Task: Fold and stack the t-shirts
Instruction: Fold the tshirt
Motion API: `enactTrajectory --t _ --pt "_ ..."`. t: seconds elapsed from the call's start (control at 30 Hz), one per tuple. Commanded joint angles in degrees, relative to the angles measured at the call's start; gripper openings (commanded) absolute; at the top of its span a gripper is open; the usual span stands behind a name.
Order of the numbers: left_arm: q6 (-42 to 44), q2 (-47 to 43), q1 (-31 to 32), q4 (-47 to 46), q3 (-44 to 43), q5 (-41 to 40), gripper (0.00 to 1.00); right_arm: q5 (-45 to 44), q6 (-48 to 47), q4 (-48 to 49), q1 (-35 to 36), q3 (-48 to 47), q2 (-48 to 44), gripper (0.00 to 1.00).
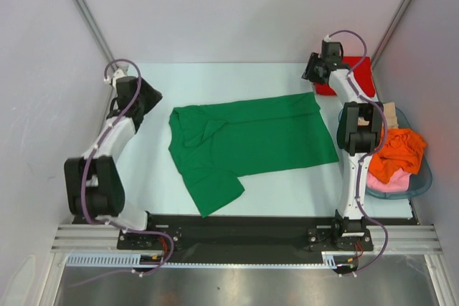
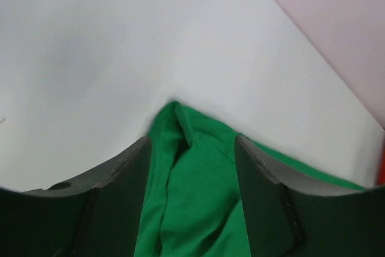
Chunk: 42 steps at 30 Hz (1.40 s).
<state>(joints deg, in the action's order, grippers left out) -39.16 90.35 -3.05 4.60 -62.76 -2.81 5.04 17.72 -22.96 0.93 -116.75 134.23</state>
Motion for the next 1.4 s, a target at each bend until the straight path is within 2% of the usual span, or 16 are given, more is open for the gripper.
enactTrajectory --t 0.0,0.13,0.23,0.37,0.6,0.67,0.87,1.07,1.13,1.23,1.27,1.37 --pt "1.5 -6.9 2.1 4.3 6.8 1.9 0.63 -3.5 -2.3 -2.8 3.5 -1.5 -8.9 0.47" --pt "-2.6 -8.2 5.4 6.6 13.6 6.5 0.62 -3.1 -1.0 -0.7 8.1 4.8 -14.5 0.50" --pt "-3.6 -7.3 7.4 7.3 16.6 7.9 0.60 2.3 2.4 2.5 13.2 7.7 -16.6 0.51" --pt "-4.9 -6.4 9.5 5.0 19.3 9.0 0.56 6.2 5.7 5.2 22.0 10.2 -16.6 0.50" --pt "-4.2 -2.9 10.4 2.3 19.9 8.4 0.49 9.8 8.7 8.7 31.7 12.6 -13.7 0.48" --pt "-4.0 -1.2 10.4 1.0 20.0 9.7 0.44 9.6 8.7 9.4 32.8 13.2 -13.4 0.47" --pt "-4.3 1.6 10.4 -2.6 20.3 11.7 0.38 10.6 9.5 11.2 34.5 15.4 -12.0 0.45" --pt "-4.4 -1.4 10.4 -4.4 21.7 10.3 0.36 11.3 10.3 10.3 36.1 12.7 -7.9 0.56" --pt "-4.3 -1.0 10.4 -4.3 21.4 10.7 0.33 9.8 8.6 7.3 36.5 9.9 -4.2 0.56" --pt "-4.3 -0.2 10.4 -4.4 20.9 12.4 0.21 6.4 5.2 3.2 37.8 3.1 0.2 0.56" --pt "-4.3 -0.2 10.4 -4.4 20.9 12.6 0.13 5.2 4.5 2.6 38.3 0.8 1.2 0.56" --pt "-3.9 -1.0 10.4 -4.4 20.9 12.6 0.05 -1.1 0.6 -0.1 40.0 -2.5 3.6 0.54"
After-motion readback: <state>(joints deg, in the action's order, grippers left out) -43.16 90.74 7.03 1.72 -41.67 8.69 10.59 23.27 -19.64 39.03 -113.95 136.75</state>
